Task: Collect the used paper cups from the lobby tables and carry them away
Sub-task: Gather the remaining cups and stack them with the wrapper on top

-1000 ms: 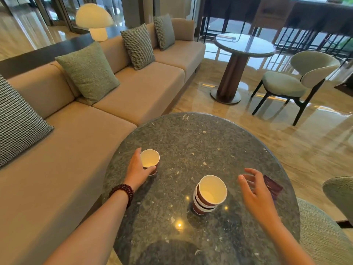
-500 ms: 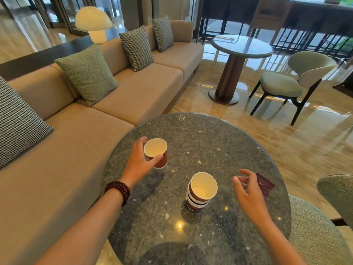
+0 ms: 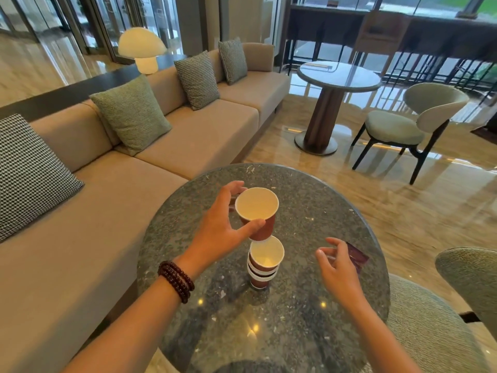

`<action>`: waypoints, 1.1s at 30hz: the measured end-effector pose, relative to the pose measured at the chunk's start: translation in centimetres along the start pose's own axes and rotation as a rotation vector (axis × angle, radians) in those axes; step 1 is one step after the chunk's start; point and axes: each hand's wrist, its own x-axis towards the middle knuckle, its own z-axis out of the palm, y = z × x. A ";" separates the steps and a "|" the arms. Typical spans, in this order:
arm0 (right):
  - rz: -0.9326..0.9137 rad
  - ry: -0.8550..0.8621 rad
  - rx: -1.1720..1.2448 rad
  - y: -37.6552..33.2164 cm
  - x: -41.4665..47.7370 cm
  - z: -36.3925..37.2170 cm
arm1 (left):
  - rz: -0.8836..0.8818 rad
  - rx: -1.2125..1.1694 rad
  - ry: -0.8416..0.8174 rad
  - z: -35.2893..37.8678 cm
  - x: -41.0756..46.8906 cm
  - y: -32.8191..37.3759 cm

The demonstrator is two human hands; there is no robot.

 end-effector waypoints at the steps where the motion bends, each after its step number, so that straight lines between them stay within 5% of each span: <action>1: 0.000 0.000 0.002 0.1 0.0 -0.2 | 0.010 -0.003 -0.013 0.5 -0.3 0.2; 23: 0.007 0.032 -0.058 3.3 1.6 -3.0 | -0.188 0.223 -0.148 6.1 -4.1 -5.1; 33: 0.074 0.032 -0.291 6.3 5.8 -5.6 | -0.252 0.119 -0.035 5.5 -4.3 -4.9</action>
